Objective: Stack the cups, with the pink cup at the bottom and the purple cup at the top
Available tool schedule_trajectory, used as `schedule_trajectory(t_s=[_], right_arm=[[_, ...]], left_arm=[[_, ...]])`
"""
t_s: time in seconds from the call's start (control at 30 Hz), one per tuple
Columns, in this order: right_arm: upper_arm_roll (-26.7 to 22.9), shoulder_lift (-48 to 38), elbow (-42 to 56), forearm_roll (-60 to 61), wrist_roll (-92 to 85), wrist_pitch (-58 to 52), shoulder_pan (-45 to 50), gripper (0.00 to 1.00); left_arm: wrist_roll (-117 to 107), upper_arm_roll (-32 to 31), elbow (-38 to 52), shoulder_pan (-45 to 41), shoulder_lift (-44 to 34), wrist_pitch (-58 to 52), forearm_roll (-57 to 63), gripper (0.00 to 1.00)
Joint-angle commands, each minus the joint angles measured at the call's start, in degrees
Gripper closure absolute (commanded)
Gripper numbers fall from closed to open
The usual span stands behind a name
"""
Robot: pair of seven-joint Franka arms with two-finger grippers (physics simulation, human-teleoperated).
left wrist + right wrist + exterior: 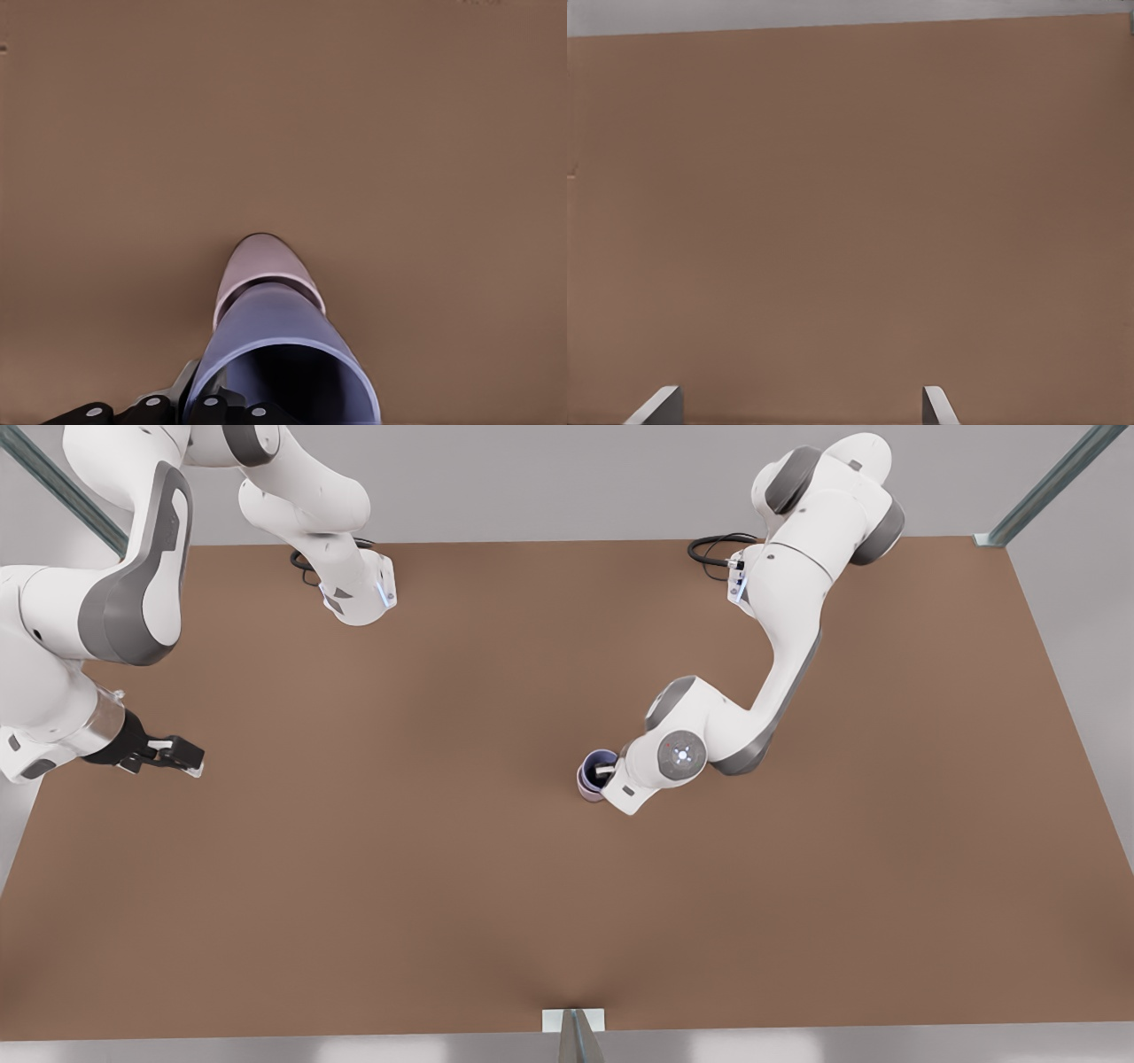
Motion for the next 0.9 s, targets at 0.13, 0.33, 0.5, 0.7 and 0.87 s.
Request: schedule_trajectory(t_s=[0.13,0.33,0.5,0.7,0.87], right_arm=[[0.1,0.0,0.0,0.1,-6.2,0.2,0.0,0.0],[0.1,0.0,0.0,0.1,-6.2,0.3,0.3,0.0],[0.1,0.0,0.1,0.0,-6.2,0.3,0.3,0.0],[0.2,0.0,0.1,0.0,-6.2,0.3,0.4,0.0],[0.3,-0.1,0.0,-0.6,-6.2,0.3,0.4,0.0]], left_arm=[[-3.7,-0.1,0.1,-0.5,0.4,0.1,1.8,0.62],[-3.7,-0.1,0.2,-0.4,0.2,-0.4,1.8,0.62],[-3.8,0.0,0.4,-0.3,-0.9,-0.9,1.8,0.43],[22.1,13.8,4.2,-0.2,-10.4,-16.5,2.0,0.0],[36.9,29.3,4.1,0.0,-17.7,-19.1,3.7,0.0]])
